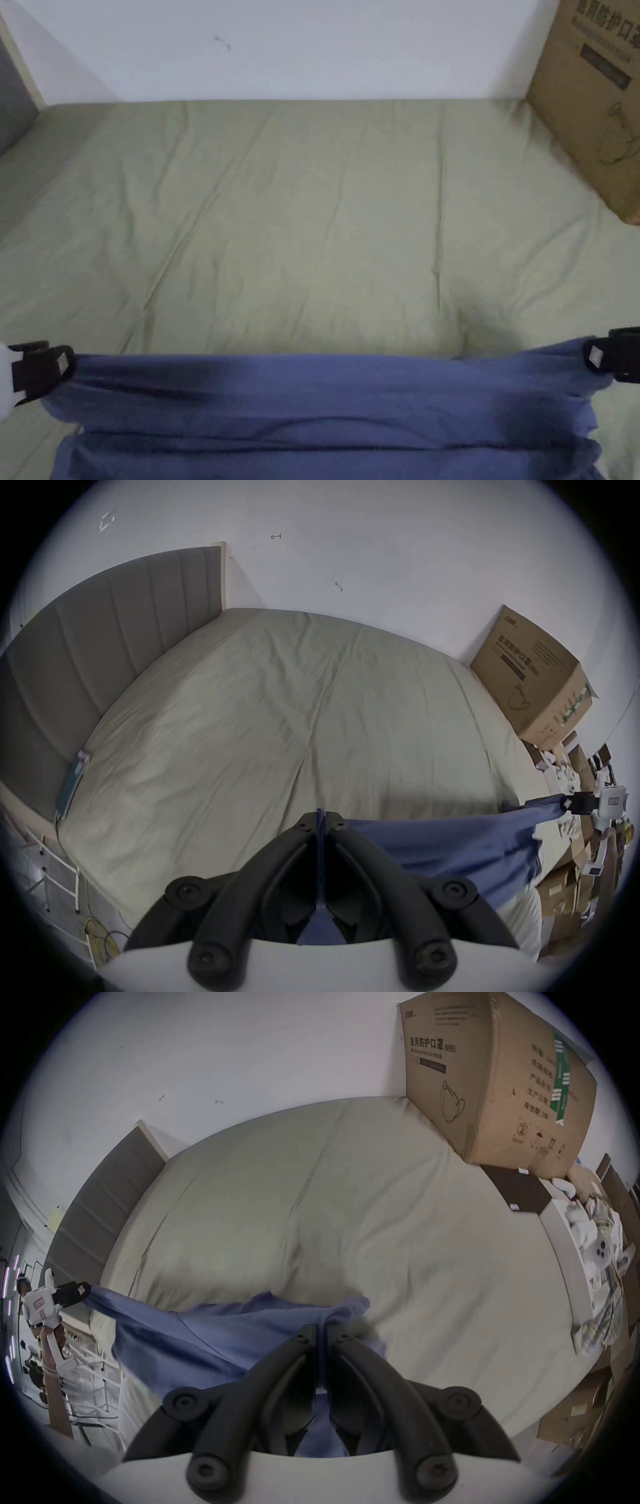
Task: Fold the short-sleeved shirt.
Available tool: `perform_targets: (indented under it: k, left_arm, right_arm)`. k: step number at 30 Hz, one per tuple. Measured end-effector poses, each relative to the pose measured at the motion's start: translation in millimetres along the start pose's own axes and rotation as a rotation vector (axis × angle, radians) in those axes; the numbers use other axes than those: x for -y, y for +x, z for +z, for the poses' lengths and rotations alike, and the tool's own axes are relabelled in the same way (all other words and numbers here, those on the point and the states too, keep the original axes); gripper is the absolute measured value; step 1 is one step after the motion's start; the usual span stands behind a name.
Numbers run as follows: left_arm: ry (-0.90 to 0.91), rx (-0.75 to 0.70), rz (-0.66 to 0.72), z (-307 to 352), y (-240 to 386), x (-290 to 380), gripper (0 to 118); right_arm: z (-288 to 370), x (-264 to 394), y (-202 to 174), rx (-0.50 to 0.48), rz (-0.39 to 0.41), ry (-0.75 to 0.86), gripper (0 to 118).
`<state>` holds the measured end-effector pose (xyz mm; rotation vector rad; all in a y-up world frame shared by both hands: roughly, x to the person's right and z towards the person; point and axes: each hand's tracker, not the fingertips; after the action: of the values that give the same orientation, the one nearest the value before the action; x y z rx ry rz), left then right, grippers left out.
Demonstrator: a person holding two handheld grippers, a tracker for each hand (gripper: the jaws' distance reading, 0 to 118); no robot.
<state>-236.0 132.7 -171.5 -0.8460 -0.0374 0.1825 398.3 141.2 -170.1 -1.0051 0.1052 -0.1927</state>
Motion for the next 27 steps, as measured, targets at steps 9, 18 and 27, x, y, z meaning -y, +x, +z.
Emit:
perform_targets:
  k: [9, 18, 27]
  left_arm:
    - [-0.199, -0.044, 0.062, -20, -23, 105, 9]
    - [-0.120, -0.076, 0.177, 16, -41, 115, 96]
    - [0.003, 0.073, 0.399, 48, -50, 133, 2]
  right_arm:
    - [-28, 127, 15, 0.082, -0.060, -0.146, 6]
    - [-2, 137, 1, 0.216, -0.056, -0.043, 84]
    - [8, 115, -115, 0.155, 0.088, 0.195, 4]
